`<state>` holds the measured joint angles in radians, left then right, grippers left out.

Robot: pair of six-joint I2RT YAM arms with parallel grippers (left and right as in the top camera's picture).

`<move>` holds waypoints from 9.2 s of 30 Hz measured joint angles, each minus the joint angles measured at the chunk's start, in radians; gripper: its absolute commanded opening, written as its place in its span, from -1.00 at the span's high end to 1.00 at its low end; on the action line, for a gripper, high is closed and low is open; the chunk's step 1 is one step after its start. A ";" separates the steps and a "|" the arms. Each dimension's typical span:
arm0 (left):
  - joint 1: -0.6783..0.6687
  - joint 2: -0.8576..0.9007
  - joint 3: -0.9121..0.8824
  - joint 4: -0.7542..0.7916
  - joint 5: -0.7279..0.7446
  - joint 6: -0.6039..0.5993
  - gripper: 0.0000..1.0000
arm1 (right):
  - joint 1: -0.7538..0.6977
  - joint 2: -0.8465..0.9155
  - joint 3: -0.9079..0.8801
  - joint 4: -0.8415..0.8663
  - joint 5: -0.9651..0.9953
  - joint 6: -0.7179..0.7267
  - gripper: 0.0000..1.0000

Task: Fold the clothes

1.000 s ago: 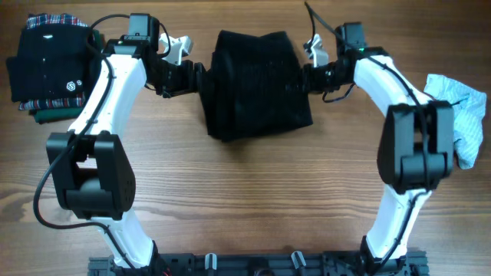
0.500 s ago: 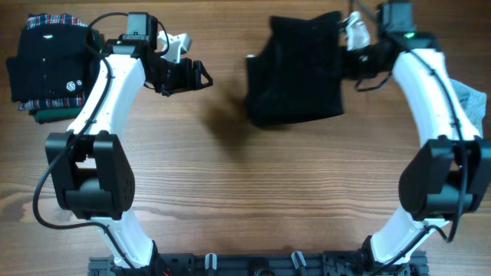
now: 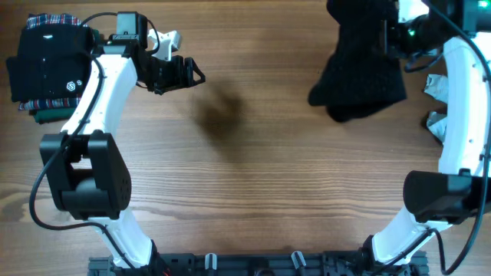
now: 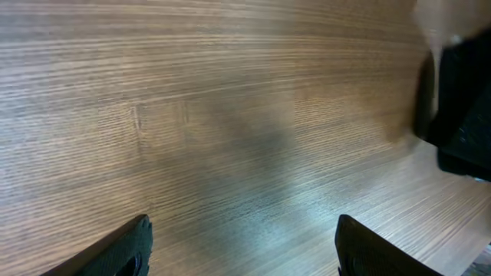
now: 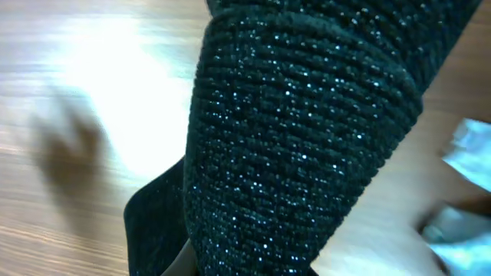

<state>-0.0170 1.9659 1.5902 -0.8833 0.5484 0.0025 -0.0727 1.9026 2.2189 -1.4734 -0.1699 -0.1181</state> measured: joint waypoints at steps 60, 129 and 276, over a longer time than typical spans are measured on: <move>0.214 -0.082 0.018 0.013 0.000 0.000 -0.53 | 0.153 0.259 0.217 -0.033 0.279 0.013 0.92; 0.214 -0.082 0.018 0.017 0.000 -0.005 -0.57 | 0.357 0.328 0.112 0.197 1.108 -0.079 0.91; -0.230 0.442 0.063 0.719 0.487 -0.477 -0.84 | 0.180 -0.098 -0.479 0.539 -0.323 0.207 -0.99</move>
<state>-0.2474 2.4077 1.6535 -0.1646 1.0351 -0.4747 0.1070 1.8050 1.7401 -0.9348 -0.4931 0.0887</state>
